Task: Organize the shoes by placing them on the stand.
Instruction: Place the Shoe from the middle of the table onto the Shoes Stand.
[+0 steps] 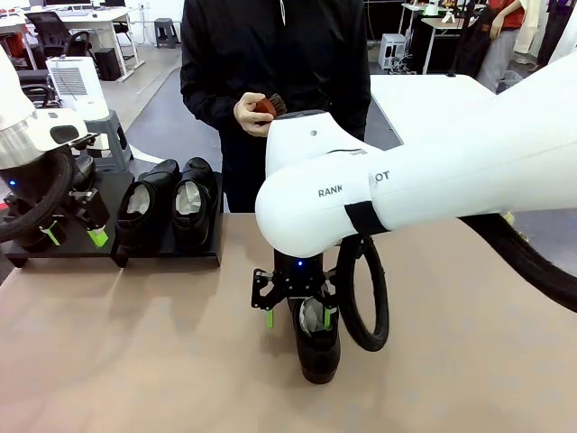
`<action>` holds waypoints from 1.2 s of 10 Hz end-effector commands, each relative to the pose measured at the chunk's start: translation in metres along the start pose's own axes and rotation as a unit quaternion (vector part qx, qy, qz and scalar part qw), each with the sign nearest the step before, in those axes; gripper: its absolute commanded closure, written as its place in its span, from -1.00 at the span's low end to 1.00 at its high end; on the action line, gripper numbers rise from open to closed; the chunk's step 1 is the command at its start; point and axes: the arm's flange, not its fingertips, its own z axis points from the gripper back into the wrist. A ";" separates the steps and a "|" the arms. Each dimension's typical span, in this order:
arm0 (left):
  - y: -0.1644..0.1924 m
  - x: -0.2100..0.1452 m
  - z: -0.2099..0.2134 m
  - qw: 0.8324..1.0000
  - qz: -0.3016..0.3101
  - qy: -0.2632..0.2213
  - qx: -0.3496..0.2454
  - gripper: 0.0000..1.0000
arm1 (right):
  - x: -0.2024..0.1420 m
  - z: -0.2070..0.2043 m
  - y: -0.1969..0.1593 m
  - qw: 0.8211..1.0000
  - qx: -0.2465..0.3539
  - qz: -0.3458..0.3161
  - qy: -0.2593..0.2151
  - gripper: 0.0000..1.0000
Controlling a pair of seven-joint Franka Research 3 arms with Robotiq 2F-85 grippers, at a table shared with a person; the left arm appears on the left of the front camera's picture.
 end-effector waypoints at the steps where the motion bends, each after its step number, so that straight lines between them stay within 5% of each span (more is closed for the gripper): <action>1: 0.001 -0.002 0.000 1.000 0.000 -0.004 -0.003 -0.55 | -0.036 0.056 -0.043 0.991 -0.057 -0.050 -0.106 -1.00; 4: 0.001 -0.002 0.000 1.000 0.000 -0.004 -0.003 -0.55 | -0.057 0.112 -0.136 0.969 -0.098 -0.115 -0.198 -1.00; 6: 0.000 0.000 0.000 1.000 0.000 0.000 0.000 -0.55 | -0.055 0.099 -0.216 0.969 -0.080 -0.173 -0.159 -1.00; 7: -0.028 -0.006 0.002 1.000 0.022 0.000 -0.009 -0.55 | -0.059 0.092 -0.242 0.963 -0.064 -0.216 -0.150 -1.00; 10: -0.106 -0.020 -0.013 0.990 0.093 0.028 -0.106 -0.55 | -0.057 0.075 -0.281 0.940 -0.024 -0.314 -0.129 -1.00; 12: -0.092 -0.014 -0.006 0.995 0.063 0.032 -0.073 -0.55 | -0.057 0.084 -0.278 0.953 -0.071 -0.262 -0.134 -1.00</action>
